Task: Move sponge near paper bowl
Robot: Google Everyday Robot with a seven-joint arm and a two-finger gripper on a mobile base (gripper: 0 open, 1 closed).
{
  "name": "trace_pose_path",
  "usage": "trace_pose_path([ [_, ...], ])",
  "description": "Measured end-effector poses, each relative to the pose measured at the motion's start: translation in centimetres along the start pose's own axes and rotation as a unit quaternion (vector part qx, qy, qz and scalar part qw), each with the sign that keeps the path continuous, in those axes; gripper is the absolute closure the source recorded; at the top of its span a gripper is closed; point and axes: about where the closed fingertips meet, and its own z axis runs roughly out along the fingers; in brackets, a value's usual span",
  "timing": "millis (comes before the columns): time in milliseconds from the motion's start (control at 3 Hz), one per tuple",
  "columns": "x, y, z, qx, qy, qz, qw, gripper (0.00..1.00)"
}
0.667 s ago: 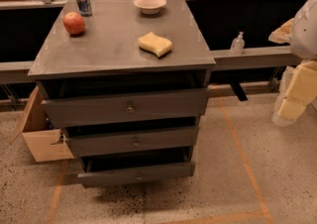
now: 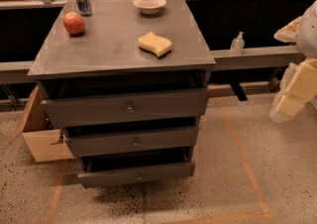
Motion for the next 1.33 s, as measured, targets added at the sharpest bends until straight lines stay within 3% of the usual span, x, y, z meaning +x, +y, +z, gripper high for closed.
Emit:
trace_pose_path([
  [333, -0.3, -4.7, 0.2, 0.032, -0.087, 0.081, 0.9924, 0.00],
  [667, -2.3, -12.5, -0.3, 0.082, -0.214, 0.142, 0.9628, 0.00],
  [1000, -5.1, -20.5, -0.2, 0.123, -0.304, 0.185, 0.9263, 0.00],
  [1333, -9.7, -25.2, 1.3, 0.151, -0.323, 0.192, 0.9142, 0.00],
])
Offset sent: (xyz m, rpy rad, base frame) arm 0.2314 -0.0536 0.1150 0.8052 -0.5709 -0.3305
